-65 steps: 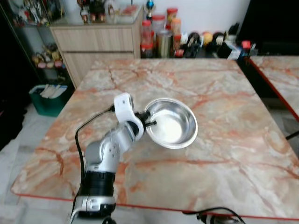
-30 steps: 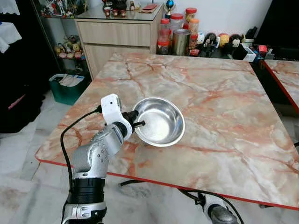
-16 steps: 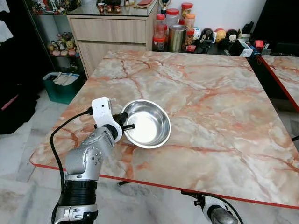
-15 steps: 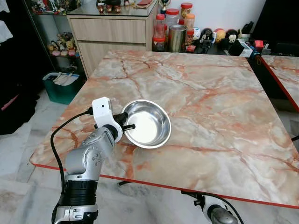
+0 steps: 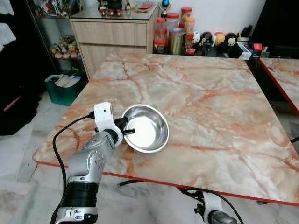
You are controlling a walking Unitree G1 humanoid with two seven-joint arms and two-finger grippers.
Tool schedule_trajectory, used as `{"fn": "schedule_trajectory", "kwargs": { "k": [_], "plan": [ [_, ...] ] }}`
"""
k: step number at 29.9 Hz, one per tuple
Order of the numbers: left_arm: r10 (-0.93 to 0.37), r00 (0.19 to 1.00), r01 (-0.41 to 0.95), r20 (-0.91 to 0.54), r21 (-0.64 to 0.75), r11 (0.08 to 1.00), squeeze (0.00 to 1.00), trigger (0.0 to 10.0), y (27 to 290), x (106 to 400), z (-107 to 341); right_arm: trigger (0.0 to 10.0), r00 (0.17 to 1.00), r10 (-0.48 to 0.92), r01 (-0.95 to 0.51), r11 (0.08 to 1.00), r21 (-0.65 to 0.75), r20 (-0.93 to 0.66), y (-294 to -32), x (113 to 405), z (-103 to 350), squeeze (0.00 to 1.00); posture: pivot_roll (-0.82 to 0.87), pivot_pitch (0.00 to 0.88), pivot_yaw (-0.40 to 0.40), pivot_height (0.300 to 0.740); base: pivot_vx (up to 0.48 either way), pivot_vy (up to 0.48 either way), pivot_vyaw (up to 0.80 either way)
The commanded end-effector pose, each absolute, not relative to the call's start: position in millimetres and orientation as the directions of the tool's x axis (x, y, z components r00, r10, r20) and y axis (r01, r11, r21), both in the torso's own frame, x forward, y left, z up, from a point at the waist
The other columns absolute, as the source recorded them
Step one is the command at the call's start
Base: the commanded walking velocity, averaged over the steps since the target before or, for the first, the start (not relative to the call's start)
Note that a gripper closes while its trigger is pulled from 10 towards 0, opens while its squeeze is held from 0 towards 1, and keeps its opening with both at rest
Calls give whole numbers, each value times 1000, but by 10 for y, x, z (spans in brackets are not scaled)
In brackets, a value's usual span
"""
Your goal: Setting the table
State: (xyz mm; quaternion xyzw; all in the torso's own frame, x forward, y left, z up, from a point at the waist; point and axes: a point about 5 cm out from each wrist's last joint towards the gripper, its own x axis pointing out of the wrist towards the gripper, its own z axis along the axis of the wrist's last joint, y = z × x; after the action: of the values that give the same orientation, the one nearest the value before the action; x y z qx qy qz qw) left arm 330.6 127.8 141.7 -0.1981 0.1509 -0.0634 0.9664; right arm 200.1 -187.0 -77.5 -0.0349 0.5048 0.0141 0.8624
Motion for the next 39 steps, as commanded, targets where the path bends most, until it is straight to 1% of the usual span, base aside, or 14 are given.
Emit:
{"fn": "schedule_trajectory", "kwargs": {
  "k": [1,4,6,8,9,13,17,25,27,29,32,35,37,39],
  "plan": [
    [-180,953,51,-245,-456,889,0,10000,1284,3355,1485,10000,477,-10,-58,997,-43,-879,-1871,2024,-763,0,90,0,-2,728,0,0,0],
    [-190,949,23,-252,-547,837,0,10000,1254,3381,1496,10000,455,-16,-64,997,-50,-890,-1876,2012,-769,0,94,0,-4,728,0,0,0],
    [-223,940,21,-257,-610,792,0,10000,1174,3398,1510,10000,447,-20,-30,999,-38,-894,-1875,1999,-776,0,94,0,-4,728,0,0,0],
    [-234,938,22,-255,-631,775,0,10000,1145,3403,1518,10000,446,-18,-30,999,-36,-895,-1875,1999,-776,0,94,0,-4,728,0,0,0],
    [-258,934,25,-248,-675,738,0,10000,1077,3414,1547,10000,445,-21,-11,1000,-29,-895,-1874,1995,-779,0,94,0,-4,728,0,0,0],
    [-306,912,24,-273,-709,705,0,10000,962,3401,1551,10000,440,-22,-5,1000,-27,-898,-1875,1992,-780,0,94,0,-4,728,0,0,0],
    [-343,880,29,-328,-684,729,0,10000,914,3352,1450,10000,452,-44,54,998,-22,-891,-1876,1991,-782,0,98,0,2,728,0,0,0],
    [-337,866,22,-369,-646,763,0,10000,958,3361,1425,10000,452,-33,14,999,-30,-892,-1873,1999,-777,0,97,0,2,728,0,0,0],
    [-352,853,39,-386,-625,780,0,10000,990,3360,1381,10000,449,-33,14,999,-30,-893,-1872,1998,-778,0,97,0,3,728,0,0,0],
    [-369,819,68,-439,-565,822,0,10000,1133,3347,1210,10000,445,-35,21,999,-29,-895,-1868,1994,-780,0,94,0,8,728,0,0,0],
    [-383,815,68,-435,-584,809,0,10000,1198,3331,1137,10000,445,-36,24,999,-28,-895,-1867,1992,-782,0,86,0,13,728,0,0,0],
    [-422,810,109,-407,-602,791,0,10000,1144,3321,1207,10000,446,-39,27,999,-30,-894,-1871,1990,-782,0,82,0,15,728,0,0,0],
    [-476,789,197,-388,-575,794,0,10000,1009,3300,1310,10000,446,-43,33,999,-31,-894,-1876,1990,-782,0,84,0,16,728,0,0,0],
    [-486,782,214,-391,-563,798,0,10000,957,3295,1333,10000,445,-42,33,999,-31,-894,-1873,1990,-782,0,81,0,18,728,0,0,0]
  ]
}}
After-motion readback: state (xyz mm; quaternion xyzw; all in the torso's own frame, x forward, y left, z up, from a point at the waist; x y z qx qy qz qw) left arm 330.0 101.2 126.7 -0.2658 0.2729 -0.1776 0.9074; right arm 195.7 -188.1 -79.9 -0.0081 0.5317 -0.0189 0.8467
